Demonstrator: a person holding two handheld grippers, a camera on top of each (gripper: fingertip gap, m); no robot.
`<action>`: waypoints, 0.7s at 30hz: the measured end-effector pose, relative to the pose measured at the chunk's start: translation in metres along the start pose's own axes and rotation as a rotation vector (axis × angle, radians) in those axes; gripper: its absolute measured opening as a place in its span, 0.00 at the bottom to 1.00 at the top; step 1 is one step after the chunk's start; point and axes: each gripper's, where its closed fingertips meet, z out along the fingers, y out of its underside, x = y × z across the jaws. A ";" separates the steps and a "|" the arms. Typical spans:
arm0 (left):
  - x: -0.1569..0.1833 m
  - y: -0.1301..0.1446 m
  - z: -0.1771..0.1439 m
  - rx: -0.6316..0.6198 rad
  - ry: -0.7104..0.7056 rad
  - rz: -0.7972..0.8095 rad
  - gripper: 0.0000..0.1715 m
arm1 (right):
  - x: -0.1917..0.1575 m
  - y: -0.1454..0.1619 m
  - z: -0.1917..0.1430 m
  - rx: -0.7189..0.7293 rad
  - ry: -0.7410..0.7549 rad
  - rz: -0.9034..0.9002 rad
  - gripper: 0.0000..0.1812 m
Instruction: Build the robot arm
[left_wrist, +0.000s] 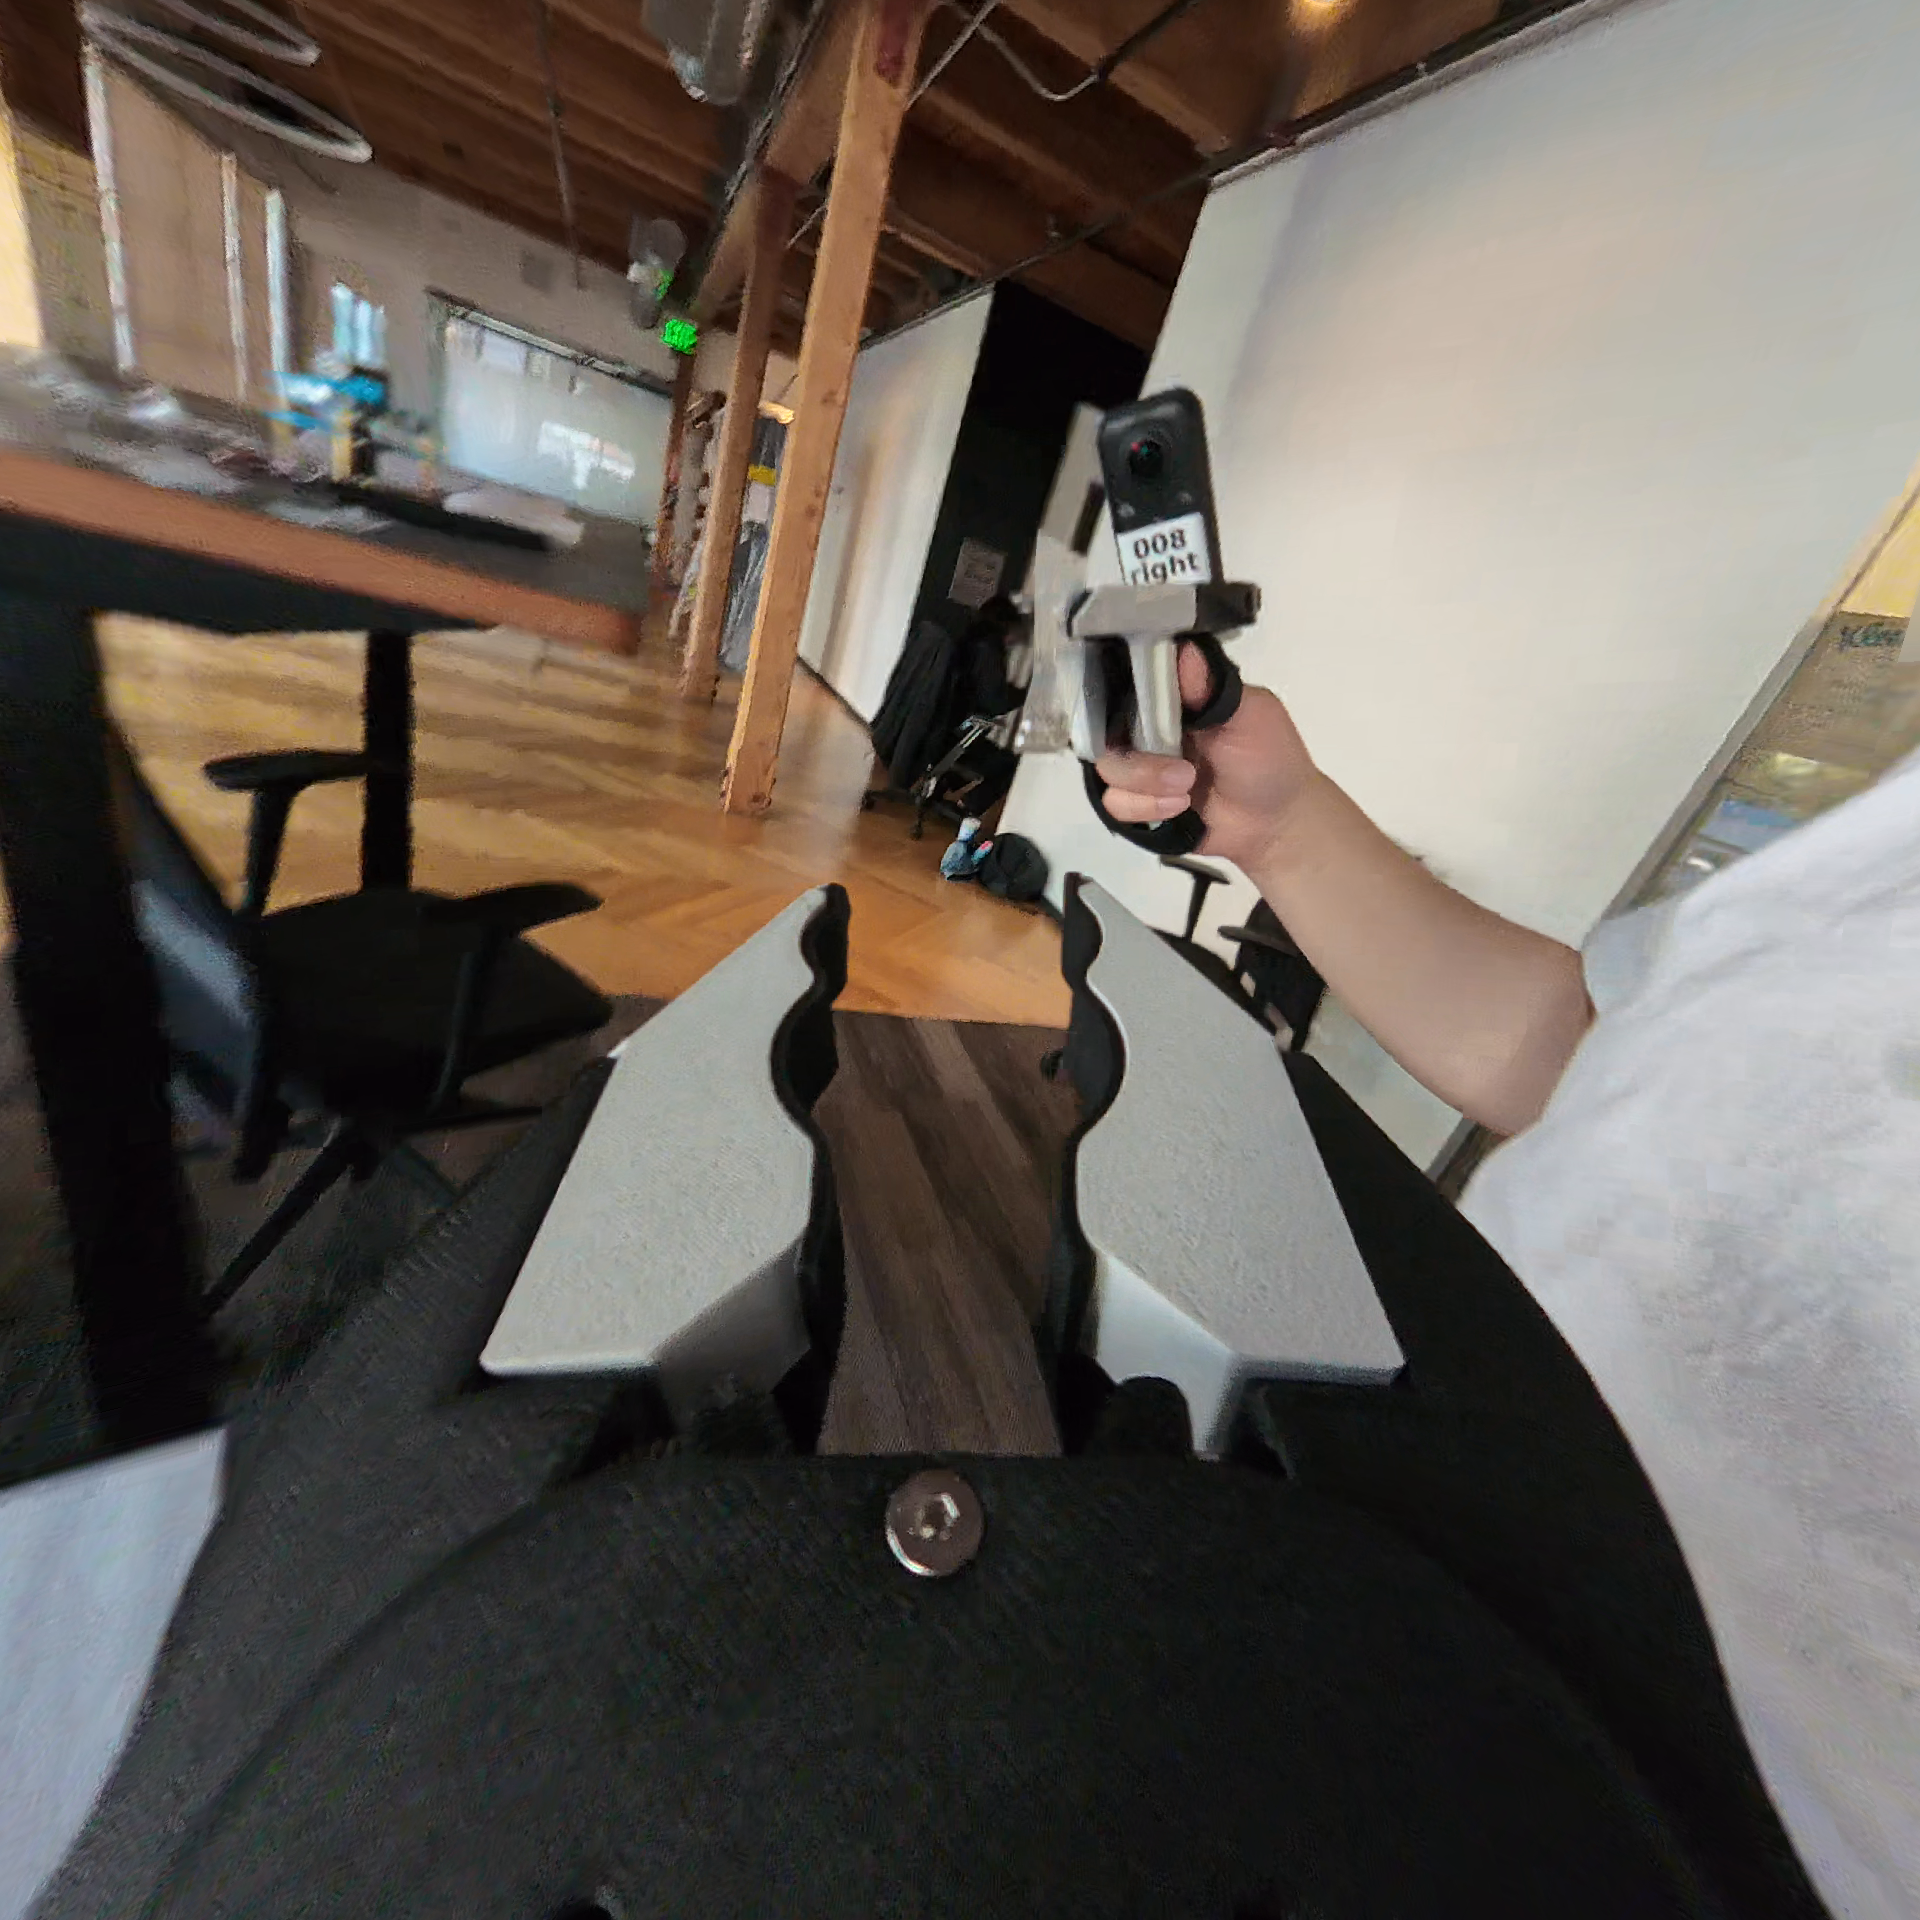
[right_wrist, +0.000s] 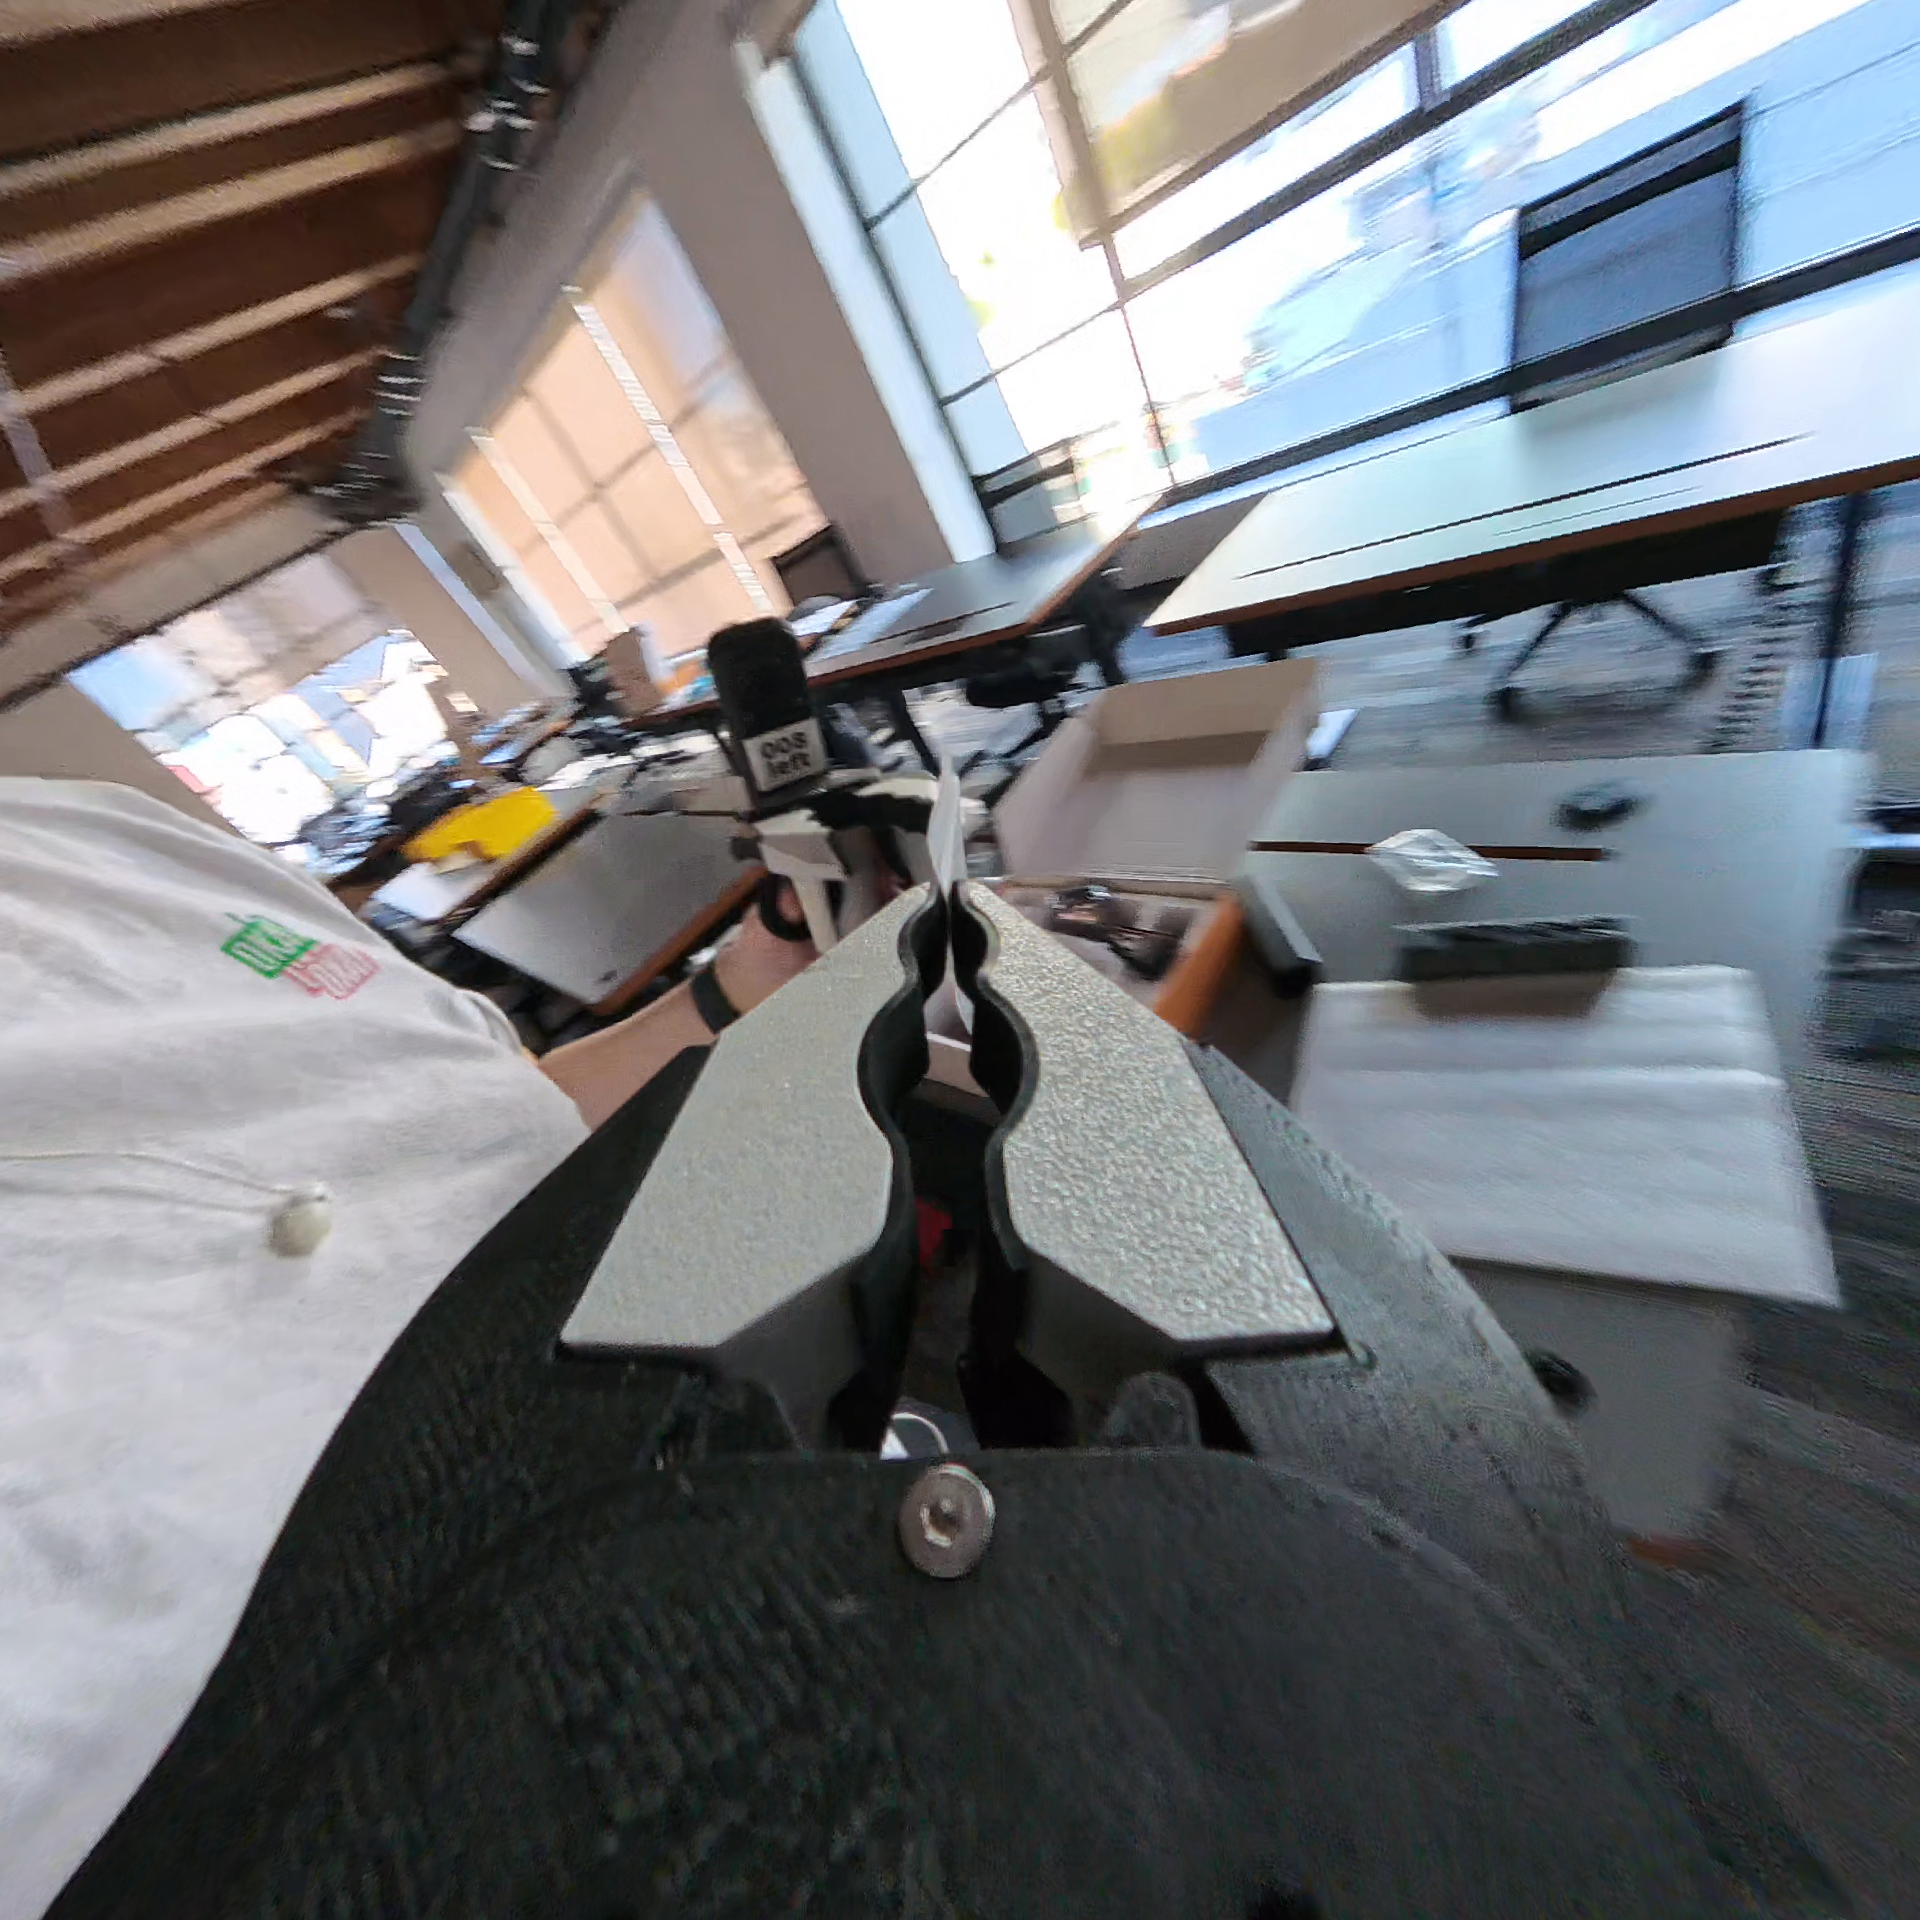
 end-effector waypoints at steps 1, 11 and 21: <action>0.007 -0.004 0.032 0.012 0.032 0.007 0.23 | 0.005 -0.008 -0.037 0.017 0.054 -0.021 0.00; 0.044 -0.035 0.294 -0.056 0.247 0.084 0.32 | 0.036 -0.069 -0.303 0.177 0.445 -0.125 0.00; 0.004 -0.038 0.490 -0.074 0.308 0.139 0.36 | 0.140 -0.110 -0.414 0.170 0.545 -0.128 0.00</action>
